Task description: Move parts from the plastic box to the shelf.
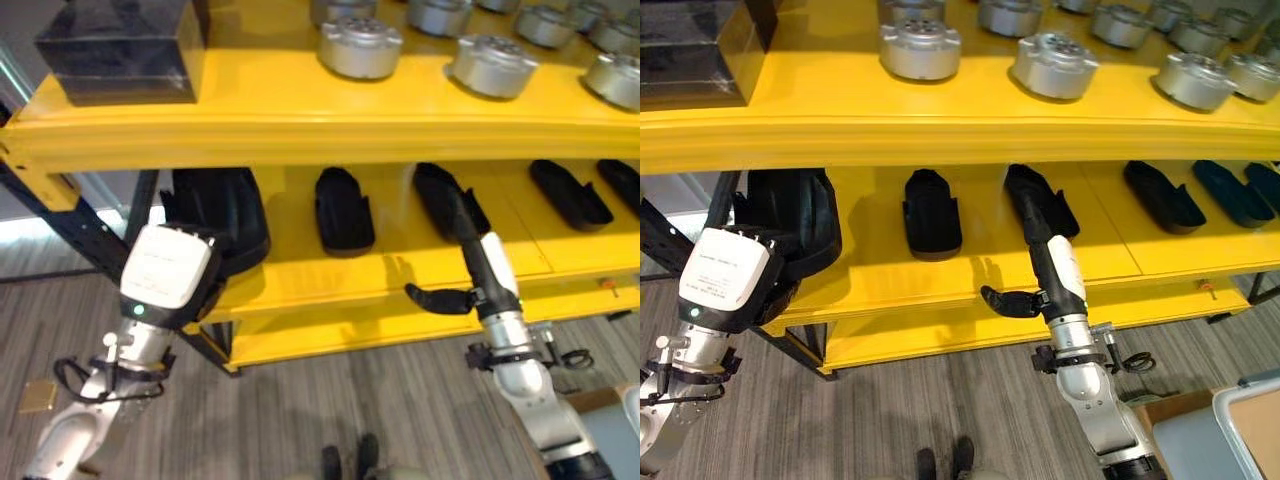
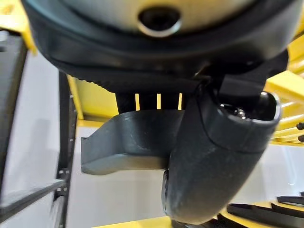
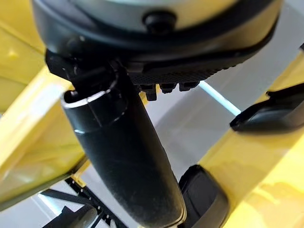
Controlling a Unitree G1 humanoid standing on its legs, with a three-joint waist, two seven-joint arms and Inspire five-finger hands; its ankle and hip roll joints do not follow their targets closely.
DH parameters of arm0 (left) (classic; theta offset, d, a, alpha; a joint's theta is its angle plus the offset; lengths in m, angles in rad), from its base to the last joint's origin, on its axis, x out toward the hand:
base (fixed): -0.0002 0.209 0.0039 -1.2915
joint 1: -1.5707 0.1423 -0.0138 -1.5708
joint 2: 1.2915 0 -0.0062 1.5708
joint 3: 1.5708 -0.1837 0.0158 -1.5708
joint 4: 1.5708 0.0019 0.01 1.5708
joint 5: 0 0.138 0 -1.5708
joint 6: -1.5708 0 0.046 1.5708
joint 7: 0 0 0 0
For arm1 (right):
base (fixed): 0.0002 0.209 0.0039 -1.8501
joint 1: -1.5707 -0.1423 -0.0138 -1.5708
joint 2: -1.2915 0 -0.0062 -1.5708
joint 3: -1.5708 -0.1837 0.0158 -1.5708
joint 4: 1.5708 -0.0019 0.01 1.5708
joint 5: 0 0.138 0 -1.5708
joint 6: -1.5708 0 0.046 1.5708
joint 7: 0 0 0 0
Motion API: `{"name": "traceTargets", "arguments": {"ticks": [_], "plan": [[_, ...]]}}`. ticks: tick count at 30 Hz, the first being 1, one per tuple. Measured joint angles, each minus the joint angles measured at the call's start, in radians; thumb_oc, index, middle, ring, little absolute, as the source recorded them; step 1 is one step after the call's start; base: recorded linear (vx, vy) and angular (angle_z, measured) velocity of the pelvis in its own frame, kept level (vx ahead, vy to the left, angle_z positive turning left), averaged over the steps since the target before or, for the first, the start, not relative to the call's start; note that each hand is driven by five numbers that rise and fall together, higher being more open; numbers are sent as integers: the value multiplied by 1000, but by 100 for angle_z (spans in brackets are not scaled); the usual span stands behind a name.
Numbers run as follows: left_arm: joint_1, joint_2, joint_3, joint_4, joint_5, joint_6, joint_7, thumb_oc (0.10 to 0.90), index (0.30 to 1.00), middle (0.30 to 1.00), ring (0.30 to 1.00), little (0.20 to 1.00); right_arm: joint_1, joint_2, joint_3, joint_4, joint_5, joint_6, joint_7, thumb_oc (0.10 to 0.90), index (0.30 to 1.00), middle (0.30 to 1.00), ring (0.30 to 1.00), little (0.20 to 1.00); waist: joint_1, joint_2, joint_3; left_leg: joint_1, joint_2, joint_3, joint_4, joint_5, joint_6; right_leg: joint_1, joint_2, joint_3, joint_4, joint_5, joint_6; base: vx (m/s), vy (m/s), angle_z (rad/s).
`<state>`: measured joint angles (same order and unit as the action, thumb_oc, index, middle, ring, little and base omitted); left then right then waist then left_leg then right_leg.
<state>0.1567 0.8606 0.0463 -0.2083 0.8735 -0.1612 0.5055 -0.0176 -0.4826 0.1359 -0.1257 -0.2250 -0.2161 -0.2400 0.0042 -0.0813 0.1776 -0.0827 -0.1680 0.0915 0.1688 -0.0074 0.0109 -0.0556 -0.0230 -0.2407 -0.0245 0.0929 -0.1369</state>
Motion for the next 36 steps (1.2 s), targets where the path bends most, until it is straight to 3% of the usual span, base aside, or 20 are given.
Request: {"name": "traceTargets", "arguments": {"ticks": [1, 2, 3, 4, 5, 6, 7, 8, 9, 10, 11, 12, 13, 17, 19, 23, 28, 36], "plan": [[-1, 1, -3, -2, -4, -2, -1, 400, 300, 300, 300, 300, -11, -4, 0, 4, 2, 0, 0, 900, 1000, 1000, 1000, 1000, 15, -22, 6, -64, -2, 2, 131, -39, -2, 8, -41, 10, 2, -1, 54, -39, -29, 20], [-2, 12, -7, -2, -3, -12, -8, 400, 300, 300, 300, 300, -17, -5, -2, 4, 3, -1, -1, 900, 1000, 1000, 1000, 1000, 19, -24, 7, -107, 50, -15, 217, -81, -19, 6, -50, 13, 2, 1, 64, -4, 3, 12], [-8, 2, -11, -6, -4, -25, -9, 400, 300, 300, 300, 300, -33, -32, -3, 2, 3, -5, 0, 900, 1000, 1000, 1000, 1000, 13, 19, 13, -76, 174, -39, 115, -93, -63, 12, -48, -1, 37, -28, 118, -1, 40, 35], [-22, -14, -17, -7, -5, -29, -10, 400, 300, 300, 300, 300, -37, -44, -5, 1, 2, -10, -1, 900, 1000, 1000, 1000, 1000, 0, 40, 26, -5, 150, -52, 11, -59, -62, 27, -56, -16, 49, -45, 118, 41, 119, 47], [-44, -10, -17, -8, -6, -29, -10, 400, 300, 300, 300, 300, -40, -44, -8, 0, 3, -12, -2, 900, 1000, 1000, 1000, 1000, -3, -18, 36, -11, 117, -30, 20, -47, -102, 57, -115, -21, -11, -21, 122, 56, 128, 39], [-61, -11, -17, -10, -7, -30, -8, 400, 300, 300, 300, 300, -46, -33, -13, 1, 3, -11, -3, 900, 1000, 1000, 1000, 1000, -2, -34, 45, -22, 147, 28, 72, -75, -66, 73, -133, -26, -36, 5, 141, 90, 187, 42], [-88, -4, -20, -5, -6, -40, -9, 400, 300, 300, 300, 300, -37, -13, -24, 1, 2, -14, -10, 900, 1000, 1000, 1000, 1000, -14, -46, 45, -23, 258, 51, 82, -101, -71, 76, -136, -46, -37, 1, 139, 92, 179, 46], [-109, -7, -24, -11, -7, -41, -9, 400, 300, 300, 300, 300, -33, 5, -41, 2, 3, -14, -15, 900, 1000, 1000, 1000, 1000, -30, -42, 45, -11, 391, 75, 32, -87, -98, 79, -125, -57, -36, -3, 144, 93, 243, 51], [-152, -8, -57, -13, -27, -42, -9, 400, 300, 300, 300, 300, -33, 15, -65, 8, 3, -13, -35, 900, 1000, 1000, 1000, 1000, -42, -23, 50, 24, 544, 39, -96, -21, -185, 80, -119, -53, -36, 1, 168, 116, 231, 23], [-159, -8, -70, -16, -40, -45, -9, 400, 300, 300, 300, 300, -34, 13, -77, 8, 3, -13, -38, 900, 1000, 1000, 1000, 1000, -47, -14, 54, 56, 560, 9, -146, -2, -199, 79, -123, -46, -36, 7, 180, 71, 174, -5], [-166, -8, -93, -21, -40, -53, -10, 400, 300, 300, 300, 300, -34, 0, -84, 7, 2, -13, -45, 900, 1000, 1000, 1000, 1000, -53, 7, 52, 91, 549, -14, -205, 13, -204, 87, -146, -35, -47, 20, 198, 73, 153, -12], [-178, -10, -125, -33, -39, -68, -12, 400, 300, 300, 300, 300, -34, -26, -94, 6, 2, -13, -53, 900, 1000, 1000, 1000, 1000, -70, 45, 51, 117, 522, -13, -229, 29, -184, 104, -150, -36, -62, 38, 238, 114, 233, -18], [-181, 7, -162, -60, -36, -93, -21, 400, 300, 300, 300, 300, -19, 3, -88, 12, 2, -8, -59, 900, 1000, 1000, 1000, 1000, -76, 22, 44, 146, 453, -12, -241, 73, -254, 109, -211, -25, -62, 67, 283, 127, 236, -9], [-181, 22, -214, -79, -36, -118, -45, 400, 300, 300, 300, 300, -15, 31, -21, 0, -5, -13, -55, 900, 1000, 1000, 1000, 1000, -74, 7, 34, 176, 392, 11, -242, 67, -218, 124, -231, -42, -62, 99, 252, 51, 110, -19], [-181, 28, -214, -79, -36, -124, -47, 400, 300, 300, 300, 300, -30, 36, -12, 0, -7, -16, -55, 900, 1000, 1000, 1000, 1000, -71, 8, 33, 178, 386, 16, -243, 63, -210, 123, -232, -43, -62, 100, 252, 43, 94, -10], [-181, 26, -205, -79, -44, -94, -60, 400, 300, 300, 300, 300, -40, 43, -12, 0, -7, -10, -57, 900, 1000, 1000, 1000, 1000, -56, 19, 15, 194, 392, 42, -247, 62, -210, 125, -228, -19, -62, 68, 297, 20, 19, -12], [-181, -15, -197, -79, -51, -77, -60, 400, 300, 300, 300, 300, -15, 19, -11, 3, -7, 6, -58, 900, 1000, 1000, 1000, 1000, -61, 57, -33, 195, 415, 42, -248, 63, -213, 125, -205, -12, -62, 62, 309, 0, -3, -1], [-173, -22, -197, -79, -74, -76, -60, 400, 300, 300, 300, 300, 3, 20, 15, 6, -6, 7, -57, 900, 1000, 1000, 1000, 1000, -68, 15, -98, 190, 429, 60, -249, 64, -214, 105, -189, 12, -63, 69, 301, -6, -18, -7]]}}
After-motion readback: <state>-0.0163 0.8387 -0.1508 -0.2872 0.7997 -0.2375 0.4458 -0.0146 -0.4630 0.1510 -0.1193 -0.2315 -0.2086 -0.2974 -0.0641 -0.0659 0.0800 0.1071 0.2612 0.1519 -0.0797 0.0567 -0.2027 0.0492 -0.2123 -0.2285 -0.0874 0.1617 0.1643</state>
